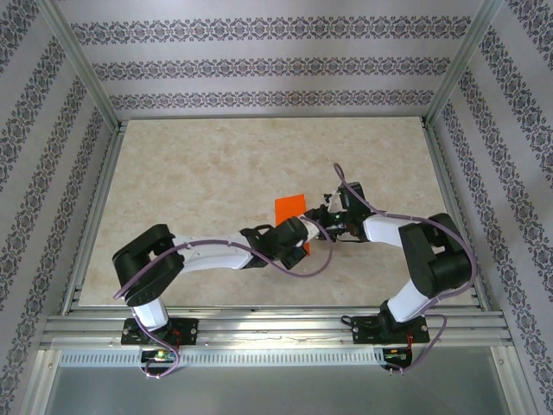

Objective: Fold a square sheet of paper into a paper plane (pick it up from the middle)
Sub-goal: Fold the triangle a second time at the center of the table.

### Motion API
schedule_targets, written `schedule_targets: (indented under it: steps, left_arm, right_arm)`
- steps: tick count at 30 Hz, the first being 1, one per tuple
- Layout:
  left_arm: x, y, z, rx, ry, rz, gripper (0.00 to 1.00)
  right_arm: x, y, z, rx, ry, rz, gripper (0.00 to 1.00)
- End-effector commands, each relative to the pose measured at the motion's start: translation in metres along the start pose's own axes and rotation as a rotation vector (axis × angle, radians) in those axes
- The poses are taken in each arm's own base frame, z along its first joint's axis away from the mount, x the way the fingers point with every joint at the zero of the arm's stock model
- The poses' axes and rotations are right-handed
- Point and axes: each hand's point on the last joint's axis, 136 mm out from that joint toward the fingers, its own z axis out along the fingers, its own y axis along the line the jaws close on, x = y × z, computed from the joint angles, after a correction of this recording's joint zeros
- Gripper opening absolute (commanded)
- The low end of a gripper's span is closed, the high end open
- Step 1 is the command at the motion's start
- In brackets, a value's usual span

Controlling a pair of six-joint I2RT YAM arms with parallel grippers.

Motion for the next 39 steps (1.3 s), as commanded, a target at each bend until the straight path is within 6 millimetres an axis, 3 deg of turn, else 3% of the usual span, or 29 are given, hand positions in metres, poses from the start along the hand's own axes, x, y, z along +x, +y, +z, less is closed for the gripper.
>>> schedule_targets:
  steps: [1,8,14,22,29,35,39]
  left_arm:
    - [-0.02,-0.007,-0.017,0.176,-0.082,-0.159,0.0]
    - [-0.026,0.004,-0.021,0.344,-0.105,-0.317,0.0]
    - [-0.023,0.012,-0.017,0.365,-0.111,-0.379,0.0]
    - [-0.018,0.018,-0.015,0.36,-0.102,-0.404,0.0]
    - [-0.013,0.017,-0.01,0.361,-0.082,-0.417,0.0]
    - [-0.007,0.021,-0.005,0.346,-0.064,-0.442,0.0]
    - [-0.003,0.028,-0.002,0.342,-0.051,-0.471,0.0]
  right_arm:
    - [-0.004,-0.013,-0.017,0.07,-0.067,-0.022,0.34]
    - [0.004,-0.022,-0.039,0.136,-0.148,-0.092,0.33]
    - [0.022,-0.028,-0.038,0.166,-0.134,-0.136,0.24]
    - [0.044,-0.021,-0.013,0.17,-0.012,-0.18,0.06]
    - [0.048,-0.028,0.007,0.19,0.052,-0.175,0.05]
    - [0.053,-0.062,0.015,0.3,0.11,-0.158,0.04]
    - [0.057,-0.083,0.01,0.397,0.132,-0.166,0.03]
